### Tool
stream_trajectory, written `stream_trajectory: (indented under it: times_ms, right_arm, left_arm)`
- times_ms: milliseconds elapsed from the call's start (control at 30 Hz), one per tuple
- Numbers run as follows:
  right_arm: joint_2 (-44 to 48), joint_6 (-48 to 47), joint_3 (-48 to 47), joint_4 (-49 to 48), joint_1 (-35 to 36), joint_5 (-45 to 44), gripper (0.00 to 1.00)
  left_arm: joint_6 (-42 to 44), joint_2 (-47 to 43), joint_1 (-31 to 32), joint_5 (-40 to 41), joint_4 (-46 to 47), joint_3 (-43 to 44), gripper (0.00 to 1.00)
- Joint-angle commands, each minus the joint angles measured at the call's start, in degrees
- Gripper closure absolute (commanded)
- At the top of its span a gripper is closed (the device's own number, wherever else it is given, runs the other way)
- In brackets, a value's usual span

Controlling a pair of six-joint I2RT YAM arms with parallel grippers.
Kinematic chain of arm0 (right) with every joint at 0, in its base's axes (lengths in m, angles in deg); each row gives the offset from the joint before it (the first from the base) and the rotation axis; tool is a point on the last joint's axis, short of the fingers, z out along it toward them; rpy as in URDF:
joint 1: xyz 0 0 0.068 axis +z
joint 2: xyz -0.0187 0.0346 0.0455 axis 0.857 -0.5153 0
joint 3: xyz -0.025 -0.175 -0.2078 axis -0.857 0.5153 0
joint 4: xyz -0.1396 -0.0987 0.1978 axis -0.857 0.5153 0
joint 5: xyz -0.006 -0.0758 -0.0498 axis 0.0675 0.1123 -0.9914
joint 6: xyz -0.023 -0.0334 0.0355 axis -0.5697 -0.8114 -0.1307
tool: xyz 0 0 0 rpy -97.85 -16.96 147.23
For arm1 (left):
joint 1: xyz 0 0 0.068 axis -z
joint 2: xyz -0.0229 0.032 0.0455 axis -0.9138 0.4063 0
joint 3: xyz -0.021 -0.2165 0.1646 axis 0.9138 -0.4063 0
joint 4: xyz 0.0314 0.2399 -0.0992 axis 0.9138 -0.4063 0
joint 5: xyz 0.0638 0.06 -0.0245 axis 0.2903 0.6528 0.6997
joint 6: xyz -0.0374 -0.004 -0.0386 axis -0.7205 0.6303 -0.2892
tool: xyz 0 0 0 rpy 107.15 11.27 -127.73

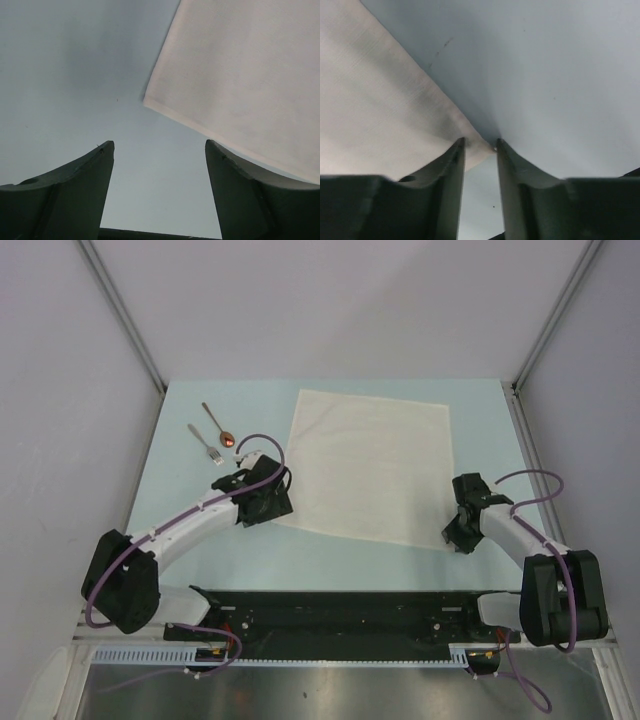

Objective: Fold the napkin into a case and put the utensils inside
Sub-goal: Pick up the flattened napkin from the center of the board.

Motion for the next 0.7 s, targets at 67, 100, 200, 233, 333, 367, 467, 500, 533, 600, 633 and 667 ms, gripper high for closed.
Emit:
stream_trajectory:
  times_ms: [67,100,200,233,333,367,467,500,533,600,633,667]
  right_arm:
    - [-0.95,0.82,2.5,-3.96,0.68,-0.17,0.87]
    - [-0.6,1.16,2.51,-3.87,0.77,0.01,0.9]
    - [0.63,1.17,2.68,-3.61,1.03,-0.17,0.96]
    - [0.81,1.17,2.68,-3.43,1.12,-0.17,0.98]
    - [1.52,1.17,2.59,-3.17,1.12,0.01,1.0]
    - [1.6,1.17,2.51,-3.17,1.12,0.01,1.0]
    - [2.22,0.91,2.51,-3.61,1.12,0.27,1.0]
    - [2.39,0.73,2.59,-3.61,1.03,0.19,1.0]
    - [2.57,0.64,2.42,-3.52,1.03,0.19,1.0]
    - [2.92,0.64,2.5,-3.17,1.21,-0.08,1.0]
    - [3.36,0.64,2.51,-3.34,1.12,-0.08,1.0]
    - [3.45,0.38,2.51,-3.26,1.03,-0.16,1.0]
  left_arm:
    - [-1.72,-0.13,0.41,0.55,1.32,-1.76,0.18]
    - [-1.89,-0.04,0.32,0.2,1.67,-2.02,0.16]
    - [-3.04,1.62,-1.34,-2.43,2.29,-2.73,0.18]
    - [-3.47,2.15,-1.96,-3.49,2.55,-2.9,0.2]
    - [-3.39,4.7,-3.45,-4.64,3.7,-2.3,0.23]
    - [-3.48,5.49,-3.54,-4.47,3.79,-2.03,0.23]
    - [-4.0,8.12,-3.81,-3.15,3.61,-1.06,0.24]
    - [-4.0,9.17,-3.89,-3.15,3.96,-0.89,0.25]
    - [-3.92,9.71,-3.9,-3.06,4.14,-0.45,0.26]
    - [-4.18,11.37,-3.9,-2.45,4.75,-0.09,0.29]
    - [-4.27,11.9,-3.98,-1.83,4.75,0.69,0.31]
    - [-4.27,12.69,-3.98,-1.04,4.75,1.13,0.33]
